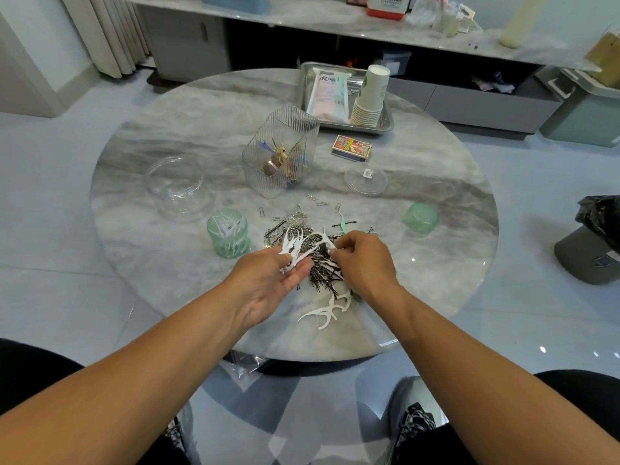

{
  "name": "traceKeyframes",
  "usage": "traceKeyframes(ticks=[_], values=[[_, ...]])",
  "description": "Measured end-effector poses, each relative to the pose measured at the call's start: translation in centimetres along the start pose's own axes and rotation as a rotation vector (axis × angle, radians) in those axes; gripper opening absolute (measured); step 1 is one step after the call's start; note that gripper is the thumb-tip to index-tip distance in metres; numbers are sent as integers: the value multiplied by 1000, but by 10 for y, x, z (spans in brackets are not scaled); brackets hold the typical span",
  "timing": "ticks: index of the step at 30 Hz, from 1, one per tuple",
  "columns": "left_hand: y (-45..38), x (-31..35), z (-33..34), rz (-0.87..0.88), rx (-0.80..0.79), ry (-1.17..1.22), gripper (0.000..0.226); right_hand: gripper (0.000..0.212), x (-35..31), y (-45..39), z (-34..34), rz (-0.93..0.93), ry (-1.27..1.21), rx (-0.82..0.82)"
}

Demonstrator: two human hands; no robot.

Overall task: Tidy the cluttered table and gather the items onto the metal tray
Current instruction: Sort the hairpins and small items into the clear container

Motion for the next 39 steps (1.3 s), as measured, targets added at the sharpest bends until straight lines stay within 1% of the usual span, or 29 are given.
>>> traceKeyframes(ticks=[2, 5, 7, 8, 9, 10, 11, 13, 15, 17, 18, 23, 27, 30, 31, 32, 34, 36, 37, 38, 39], values=[[-1, 0, 0, -4, -1, -32, 40, 14, 0, -1, -2, 7, -28, 10], [-2, 2, 4, 1, -6, -90, 34, 11, -1, -2, -10, -11, -92, 53], [-2, 4, 7, 5, -20, -140, 33, 9, -5, -2, -22, -32, -231, 126], [-3, 5, 8, 6, -26, -165, 34, 7, -11, 0, -29, -81, -315, 162], [-4, 6, 9, 5, -33, -185, 35, 6, -21, 4, -36, -176, -359, 195], [-4, 6, 11, 0, -44, -202, 36, 4, -34, 10, -43, -309, -349, 213], [-4, 7, 13, -6, -62, -216, 36, 2, -49, 19, -46, -465, -296, 214], [-2, 7, 19, -23, -116, -244, 32, 5, -72, 41, -42, -757, -112, 201], [1, 7, 24, -45, -166, -258, 24, 6, -80, 55, -33, -928, 76, 183], [2, 8, 25, -62, -180, -260, 17, 8, -80, 59, -27, -1002, 220, 164], [2, 9, 24, -68, -182, -257, 18, 9, -79, 59, -26, -1017, 260, 156], [4, 11, 23, -101, -226, -203, 30, 16, -80, 59, -28, -1064, 374, 177], [7, 13, 25, -132, -277, -192, 13, 26, -80, 62, -23, -1097, 425, 173], [3, 12, 17, -90, -213, -213, 12, 24, -82, 64, -21, -1100, 389, 216], [2, 13, 14, -70, -181, -214, 14, 20, -83, 62, -25, -1075, 335, 249], [1, 14, 11, -55, -151, -208, 16, 17, -82, 57, -30, -1008, 260, 281], [-2, 19, 5, -24, -94, -177, 19, 20, -66, 34, -38, -740, 135, 294], [-5, 25, 1, 9, -54, -153, 21, 23, -35, 5, -34, -410, 123, 172], [-5, 28, 0, 20, -42, -151, 22, 23, -21, -2, -28, -278, 100, 93], [-5, 28, -1, 25, -34, -154, 23, 25, -10, -6, -22, -188, 74, 33], [-5, 27, -1, 24, -26, -157, 25, 32, -3, -6, -17, -134, 68, -9]])
Point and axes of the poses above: each hand's wrist, its own y-axis away from the middle knuckle, its own z-axis out of the palm, x = y × z, the point moved 9 cm from there along -y, towards the middle knuckle, and after that the axes turned 1 degree about x, right-handed, at the moved point
